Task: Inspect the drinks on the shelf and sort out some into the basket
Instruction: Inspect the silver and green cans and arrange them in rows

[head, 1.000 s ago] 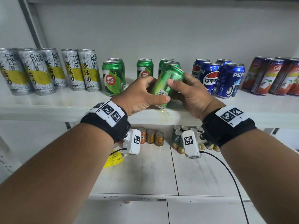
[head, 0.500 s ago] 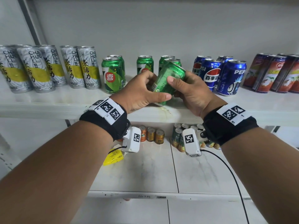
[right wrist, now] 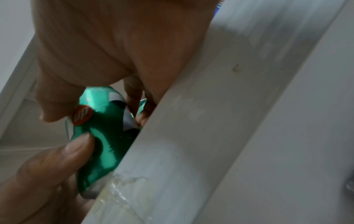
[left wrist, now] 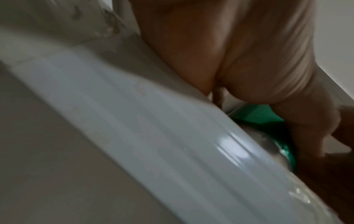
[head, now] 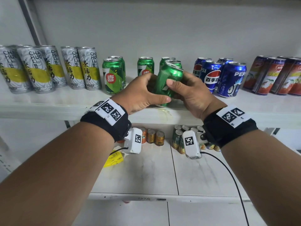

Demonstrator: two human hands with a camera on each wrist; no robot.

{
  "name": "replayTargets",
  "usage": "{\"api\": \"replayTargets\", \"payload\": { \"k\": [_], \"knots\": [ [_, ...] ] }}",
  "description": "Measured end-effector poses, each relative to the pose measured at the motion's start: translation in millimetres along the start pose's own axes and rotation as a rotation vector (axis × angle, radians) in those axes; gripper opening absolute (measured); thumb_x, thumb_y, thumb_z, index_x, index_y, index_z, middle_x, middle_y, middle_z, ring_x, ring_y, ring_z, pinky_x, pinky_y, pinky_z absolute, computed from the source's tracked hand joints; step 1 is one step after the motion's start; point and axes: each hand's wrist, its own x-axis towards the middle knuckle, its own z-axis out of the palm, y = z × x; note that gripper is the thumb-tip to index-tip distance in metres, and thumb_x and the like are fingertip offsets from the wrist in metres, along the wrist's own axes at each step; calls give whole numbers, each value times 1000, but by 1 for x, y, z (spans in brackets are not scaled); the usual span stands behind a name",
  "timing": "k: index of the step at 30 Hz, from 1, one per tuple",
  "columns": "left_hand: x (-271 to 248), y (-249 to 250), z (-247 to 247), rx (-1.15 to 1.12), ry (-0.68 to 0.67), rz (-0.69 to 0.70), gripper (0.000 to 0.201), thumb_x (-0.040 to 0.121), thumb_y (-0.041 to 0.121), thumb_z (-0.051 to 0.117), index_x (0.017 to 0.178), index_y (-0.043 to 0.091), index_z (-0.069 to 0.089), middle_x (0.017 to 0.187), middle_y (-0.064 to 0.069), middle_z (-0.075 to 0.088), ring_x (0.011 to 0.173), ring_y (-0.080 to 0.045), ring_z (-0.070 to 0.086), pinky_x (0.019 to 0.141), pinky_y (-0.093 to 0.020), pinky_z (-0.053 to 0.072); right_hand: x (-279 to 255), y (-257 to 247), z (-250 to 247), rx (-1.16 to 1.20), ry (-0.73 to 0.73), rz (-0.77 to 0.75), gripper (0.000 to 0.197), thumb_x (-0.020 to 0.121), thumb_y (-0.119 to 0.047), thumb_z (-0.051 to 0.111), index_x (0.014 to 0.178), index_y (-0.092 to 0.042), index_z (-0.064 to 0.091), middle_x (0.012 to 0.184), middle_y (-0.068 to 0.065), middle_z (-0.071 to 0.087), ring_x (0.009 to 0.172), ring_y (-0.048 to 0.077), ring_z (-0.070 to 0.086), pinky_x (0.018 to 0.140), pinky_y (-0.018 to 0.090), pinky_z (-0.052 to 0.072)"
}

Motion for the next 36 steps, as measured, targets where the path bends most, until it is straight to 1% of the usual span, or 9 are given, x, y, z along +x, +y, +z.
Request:
{"api": "replayTargets", "payload": {
  "k": [4,10,14,16,18,21,25,30,36],
  "knots": [
    [1,0,0,-51,-36,-15,59,65,28,91,120,25,69,116,2,82,113,-23,78,99,-46,64,2,3,-2,0,21,-11,29,89,-4,70,117,-11,67,109,5,74,100,22,71,86,36,57],
    [2,2,2,-85,-140,-37,49,84,10,92,127,17,70,119,-5,82,113,-23,78,88,-33,64,1,3,-4,-7,-24,-12,37,95,-1,67,131,-7,65,121,10,74,107,26,73,85,35,59],
    [3,0,2,-154,-75,-14,53,81,10,93,128,15,68,119,-7,81,113,-26,78,89,-37,64,1,3,-1,-13,-7,2,39,95,-8,73,133,-5,65,124,14,75,109,29,73,90,40,60],
    [4,-1,1,-214,-34,-26,50,82,14,89,127,11,67,115,-7,82,110,-25,79,88,-35,64,2,2,-1,-29,26,23,33,97,-18,72,127,-4,67,119,14,75,104,30,72,93,42,59],
    [4,-2,0,-217,-27,-27,35,88,16,80,121,11,69,109,-5,83,105,-20,79,88,-28,62,3,1,-1,-54,66,38,20,99,-24,69,109,-7,71,100,12,71,89,28,64,91,45,53],
    [4,0,-1,-155,-26,-25,20,96,17,73,115,14,72,100,1,84,96,-12,79,82,-21,60,3,1,0,-40,107,55,10,102,-20,67,95,-12,66,91,14,59,83,26,56,89,48,51],
    [3,3,2,-145,-102,-56,47,82,25,88,125,13,70,114,-7,82,106,-24,79,84,-34,65,3,2,-1,-31,95,51,18,99,-21,70,108,-9,59,108,18,69,97,32,65,96,49,58],
    [3,0,-2,-227,-79,-65,58,76,18,94,127,10,68,118,-10,81,108,-30,80,77,-38,67,3,2,-2,1,77,54,13,101,-21,67,108,-11,65,101,13,70,93,30,64,85,40,60],
    [2,-3,-5,-201,-78,-45,60,76,24,93,128,11,67,122,-12,79,113,-34,78,81,-42,68,5,4,-3,-16,64,50,30,100,-21,68,125,-5,65,113,13,76,102,29,74,97,47,60]
  ]
}}
